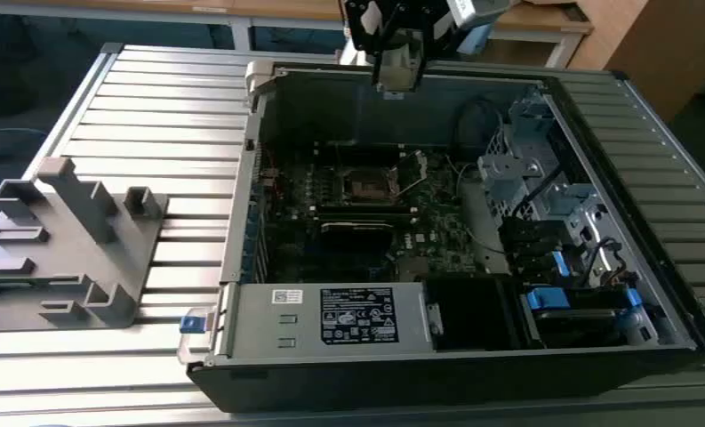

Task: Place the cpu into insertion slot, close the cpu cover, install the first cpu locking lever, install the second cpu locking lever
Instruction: 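Place the cpu into insertion slot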

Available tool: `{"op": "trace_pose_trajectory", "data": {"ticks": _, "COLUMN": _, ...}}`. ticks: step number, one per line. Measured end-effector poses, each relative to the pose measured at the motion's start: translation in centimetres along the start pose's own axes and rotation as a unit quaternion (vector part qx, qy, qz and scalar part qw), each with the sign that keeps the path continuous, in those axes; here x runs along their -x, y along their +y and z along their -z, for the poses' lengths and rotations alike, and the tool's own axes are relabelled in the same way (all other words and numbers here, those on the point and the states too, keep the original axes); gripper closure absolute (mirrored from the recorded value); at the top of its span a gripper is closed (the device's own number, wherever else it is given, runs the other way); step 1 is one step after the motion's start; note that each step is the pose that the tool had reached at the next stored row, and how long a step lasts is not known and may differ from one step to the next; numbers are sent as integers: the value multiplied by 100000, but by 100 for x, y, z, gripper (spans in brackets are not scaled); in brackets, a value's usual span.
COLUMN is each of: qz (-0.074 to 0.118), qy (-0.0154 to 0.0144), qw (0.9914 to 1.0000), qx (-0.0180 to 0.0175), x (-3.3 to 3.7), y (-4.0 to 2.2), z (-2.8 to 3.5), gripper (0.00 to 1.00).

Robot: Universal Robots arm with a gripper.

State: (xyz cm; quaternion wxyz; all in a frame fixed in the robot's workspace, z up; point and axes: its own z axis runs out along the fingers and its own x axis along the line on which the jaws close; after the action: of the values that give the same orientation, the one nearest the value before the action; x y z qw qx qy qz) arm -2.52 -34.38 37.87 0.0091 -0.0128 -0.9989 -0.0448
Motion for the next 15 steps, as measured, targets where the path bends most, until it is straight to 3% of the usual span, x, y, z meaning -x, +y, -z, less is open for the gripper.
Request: {"op": "trace_pose_trajectory", "data": {"ticks": 15, "qz": 2, "qy": -1, "qw": 100000, "qx": -2, "x": 1, "y": -3, "z": -32, "gripper": 46}}
